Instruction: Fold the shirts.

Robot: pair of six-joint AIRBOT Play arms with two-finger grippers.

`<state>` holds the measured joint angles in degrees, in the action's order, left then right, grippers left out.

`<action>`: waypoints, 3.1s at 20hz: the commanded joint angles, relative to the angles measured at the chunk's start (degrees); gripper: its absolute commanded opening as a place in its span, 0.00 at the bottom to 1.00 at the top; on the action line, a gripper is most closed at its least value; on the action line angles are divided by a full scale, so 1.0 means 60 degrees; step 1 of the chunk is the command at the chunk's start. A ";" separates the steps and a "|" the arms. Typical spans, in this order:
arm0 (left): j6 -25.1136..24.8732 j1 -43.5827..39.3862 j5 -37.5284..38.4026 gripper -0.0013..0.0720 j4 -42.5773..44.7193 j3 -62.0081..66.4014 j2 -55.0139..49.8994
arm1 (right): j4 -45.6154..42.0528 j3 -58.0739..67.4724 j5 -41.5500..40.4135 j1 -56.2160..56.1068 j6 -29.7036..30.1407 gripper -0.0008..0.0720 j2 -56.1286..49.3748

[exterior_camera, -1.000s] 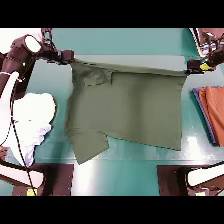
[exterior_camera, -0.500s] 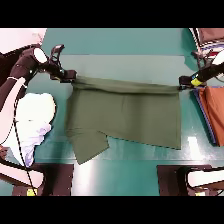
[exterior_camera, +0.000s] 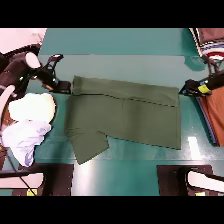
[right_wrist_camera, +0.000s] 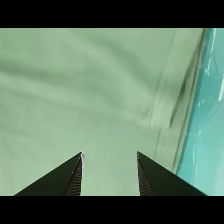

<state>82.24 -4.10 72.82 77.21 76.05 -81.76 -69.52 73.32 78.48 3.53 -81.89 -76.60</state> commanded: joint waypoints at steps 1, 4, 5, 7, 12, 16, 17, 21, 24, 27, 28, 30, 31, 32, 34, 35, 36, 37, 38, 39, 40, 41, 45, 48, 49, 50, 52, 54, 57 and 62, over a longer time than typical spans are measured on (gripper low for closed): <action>0.0470 -0.0007 0.0178 0.60 0.0310 -0.2335 0.2127 | 0.0168 -0.1475 0.0106 0.0277 0.0175 0.54 0.1807; 0.1351 -0.0007 -0.0076 0.61 0.0204 -0.5224 0.4146 | 0.0186 -0.2623 -0.0138 0.0237 0.0175 0.54 0.3147; 0.1555 -0.0007 -0.0193 0.61 -0.0095 -0.6014 0.4663 | 0.0178 -0.2889 -0.0291 0.0160 0.0175 0.54 0.3486; 0.1818 -0.0007 -0.0448 0.61 -0.0962 -0.7351 0.5475 | 0.0186 -0.3238 -0.0532 0.0080 0.0175 0.54 0.4011; 0.1723 -0.0007 -0.1581 0.60 -0.2728 -0.8783 0.5701 | 0.0423 -0.3264 -0.0557 0.0084 0.0175 0.54 0.4393; 0.1723 -0.0007 -0.2218 0.60 -0.3093 -0.8947 0.5701 | 0.0426 -0.3268 -0.0506 0.0084 0.0175 0.54 0.4397; 0.1723 -0.0007 -0.2255 0.60 -0.3093 -0.8969 0.5701 | 0.0426 -0.3268 -0.0510 0.0084 0.0175 0.54 0.4397; 0.1727 -0.0007 -0.2280 0.31 -0.3089 -0.9012 0.5701 | 0.0412 -0.3268 -0.0437 0.0087 0.0175 0.54 0.4397; 0.1716 -0.0007 -0.2007 0.05 -0.3078 -0.8717 0.5701 | 0.0266 -0.3286 0.0004 0.0474 0.0237 0.54 0.4375; 0.1483 -0.0007 -0.1366 0.05 -0.2871 -0.7945 0.5843 | -0.0390 -0.4178 0.0703 0.1698 0.0237 0.54 0.4375; 0.1351 -0.0007 -0.1253 0.05 -0.2867 -0.7741 0.5839 | -0.0681 -0.4717 0.0860 0.2135 0.0237 0.54 0.4371; 0.1217 -0.0007 -0.1239 0.05 -0.2871 -0.7446 0.5839 | -0.0776 -0.5982 0.0834 0.3071 0.0237 0.54 0.4371; 0.1217 -0.0007 -0.1333 0.05 -0.2871 -0.7395 0.5839 | -0.0678 -0.6484 0.0692 0.3388 0.0240 0.54 0.4368; 0.1209 -0.0007 -0.1421 0.05 -0.2863 -0.7388 0.5839 | -0.0601 -0.6910 0.0528 0.3577 0.0244 0.54 0.4368; 0.1151 -0.0007 -0.1486 0.05 -0.2867 -0.7388 0.5839 | -0.0594 -0.7592 0.0321 0.3650 0.0244 0.54 0.4368; 0.1020 -0.0007 -0.1479 0.05 -0.2867 -0.7388 0.5839 | -0.0554 -0.7861 0.0178 0.3650 0.0240 0.54 0.4371; 0.0965 -0.0007 -0.1490 0.05 -0.2867 -0.7388 0.5839 | -0.0404 -0.8051 0.0029 0.3650 0.0240 0.54 0.4368; 0.0965 -0.0007 -0.1497 0.05 -0.2863 -0.7388 0.5839 | -0.0146 -0.8215 -0.0127 0.3650 0.0251 0.54 0.4371; 0.0965 -0.0007 -0.1497 0.05 -0.2863 -0.7388 0.5839 | -0.0047 -0.8211 -0.0146 0.3628 0.0361 0.54 0.4309; 0.0965 -0.0007 -0.1486 0.05 -0.2845 -0.7388 0.5839 | 0.0073 -0.8138 -0.0146 0.3577 0.0364 0.54 0.4135; 0.0962 -0.0007 -0.1494 0.05 -0.2812 -0.7388 0.5839 | 0.0120 -0.8072 -0.0157 0.3446 0.0361 0.54 0.3840; 0.0962 -0.0007 -0.1483 0.05 -0.2790 -0.7388 0.5839 | 0.0168 -0.8003 -0.0142 0.3238 0.0364 0.54 0.3475; 0.0962 -0.0007 -0.1279 0.05 -0.2557 -0.7373 0.5839 | 0.0149 -0.7442 -0.0233 0.2004 0.0357 0.36 0.2284; 0.0965 -0.0007 -0.0149 0.05 -0.1854 -0.6929 0.5843 | -0.0204 -0.6808 0.0244 0.1246 0.0372 0.04 0.2193; 0.0962 -0.0007 0.0288 0.05 -0.1752 -0.6732 0.5967 | -0.0510 -0.6568 0.0525 0.1035 0.0368 0.04 0.2335; 0.0973 -0.0036 0.0627 0.05 -0.1708 -0.6674 0.6244 | -0.0896 -0.6360 0.0860 0.0845 0.0368 0.04 0.2637; 0.1348 -0.0284 0.1395 0.05 -0.1679 -0.6674 0.7289 | -0.1548 -0.6102 0.1683 0.0648 0.0368 0.04 0.3526; 0.2120 -0.0550 0.2422 0.05 -0.1832 -0.6666 0.8364 | -0.1938 -0.5876 0.2514 0.0594 0.0372 0.04 0.4499; 0.2798 -0.0568 0.3381 0.05 -0.2313 -0.6226 0.9165 | -0.1942 -0.5344 0.2823 0.0594 0.0233 0.04 0.5723; 0.2025 -0.0568 0.0838 0.05 -0.0998 -0.5217 0.7807 | -0.1847 -0.3617 0.1698 0.0375 0.0149 0.04 0.4725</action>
<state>96.23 -7.44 85.62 67.09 42.15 -31.40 -80.18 46.44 91.37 6.79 -80.66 -45.30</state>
